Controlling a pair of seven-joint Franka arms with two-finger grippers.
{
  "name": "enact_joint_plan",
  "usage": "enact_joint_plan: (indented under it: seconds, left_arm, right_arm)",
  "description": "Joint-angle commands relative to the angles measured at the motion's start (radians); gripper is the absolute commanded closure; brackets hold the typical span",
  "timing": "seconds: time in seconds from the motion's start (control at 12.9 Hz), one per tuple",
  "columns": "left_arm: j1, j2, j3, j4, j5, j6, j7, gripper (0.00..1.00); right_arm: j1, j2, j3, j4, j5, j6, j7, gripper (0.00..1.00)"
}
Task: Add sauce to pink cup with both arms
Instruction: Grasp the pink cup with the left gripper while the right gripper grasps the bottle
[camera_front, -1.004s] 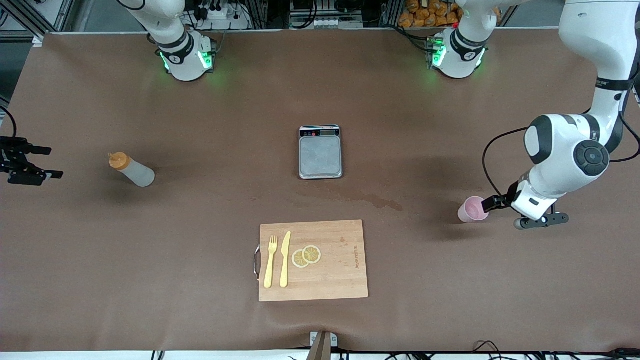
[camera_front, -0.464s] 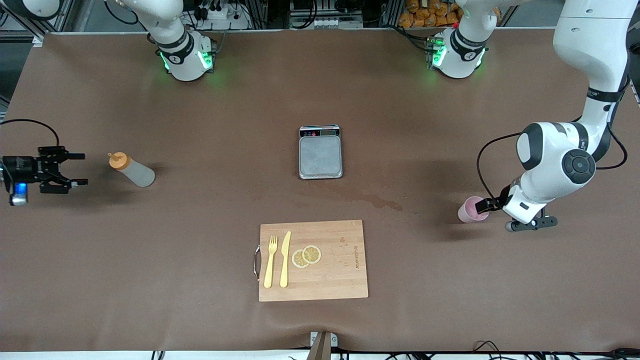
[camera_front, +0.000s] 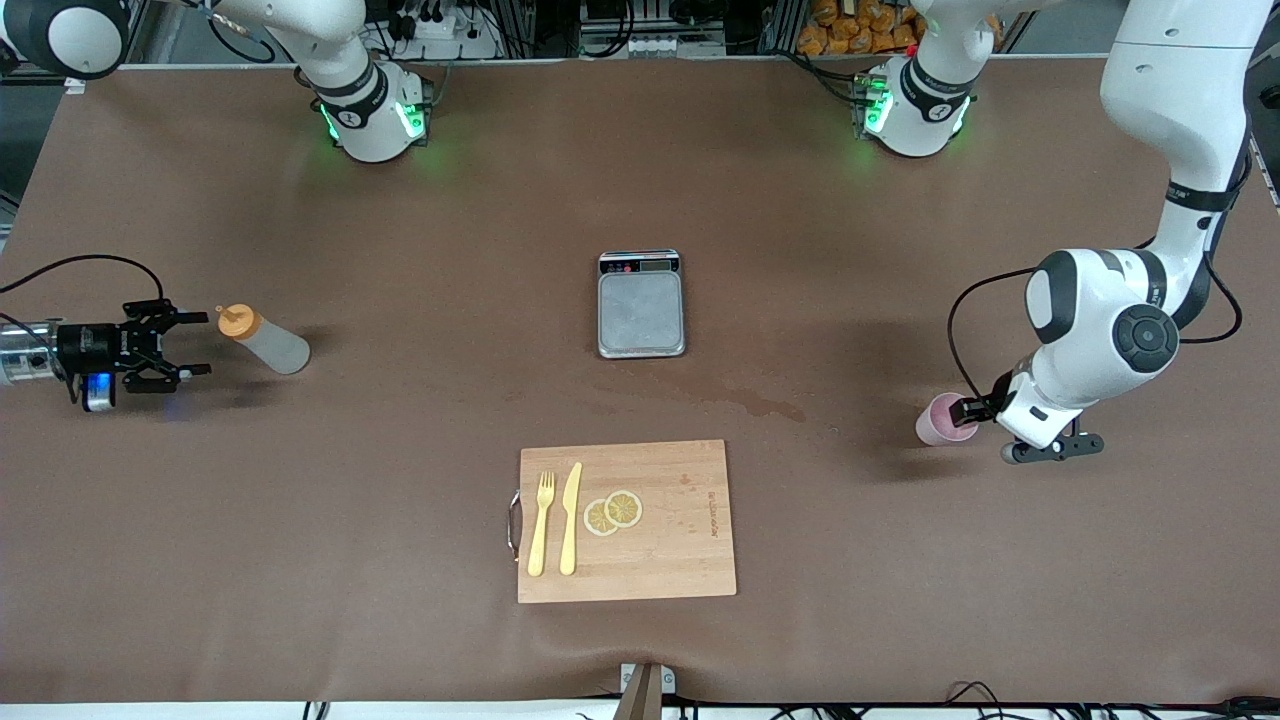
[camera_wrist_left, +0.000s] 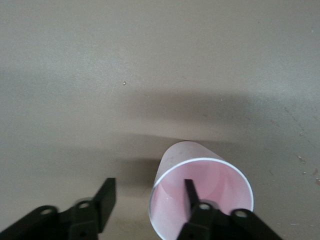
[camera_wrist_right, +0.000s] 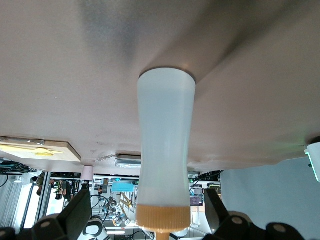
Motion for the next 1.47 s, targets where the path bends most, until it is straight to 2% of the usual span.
enact_joint_plan:
  seconds: [0.0,0.08,0.39,0.62,0.93,1.16,1.31,1.39]
  left_arm:
    - [-0.029,0.005,0.001,0.013,0.025,-0.010,-0.013,0.86]
    - [-0.032,0.004,0.001,0.015,0.025,-0.010,-0.015,1.00]
    - [-0.034,-0.004,-0.001,0.016,0.027,-0.014,-0.010,1.00]
    - [-0.034,-0.065,-0.016,0.019,0.027,-0.054,0.004,1.00]
    - [-0.029,-0.153,-0.143,0.032,0.012,-0.178,-0.051,1.00]
    - [-0.032,-0.168,-0.270,0.036,0.018,-0.195,-0.226,1.00]
    - [-0.031,-0.166,-0.353,0.045,0.022,-0.195,-0.336,1.00]
    - [-0.032,-0.168,-0.393,0.046,0.024,-0.195,-0.385,1.00]
  right_arm:
    - [-0.018,0.036,0.018,0.015,0.020,-0.017,0.024,0.00]
    - [-0.013,0.050,0.019,0.017,0.021,-0.009,0.023,0.00]
    - [-0.010,0.104,0.021,0.015,0.049,-0.010,-0.005,0.00]
    - [0.010,0.112,0.022,-0.023,0.052,-0.014,-0.014,0.00]
    - [0.019,0.133,0.022,-0.045,0.072,-0.007,-0.082,0.00]
    - [0.024,0.133,0.022,-0.045,0.072,-0.018,-0.080,0.00]
    - [0.021,0.129,0.022,-0.042,0.072,-0.032,-0.077,0.33]
    - [0.018,0.129,0.022,-0.042,0.072,-0.033,-0.077,0.45]
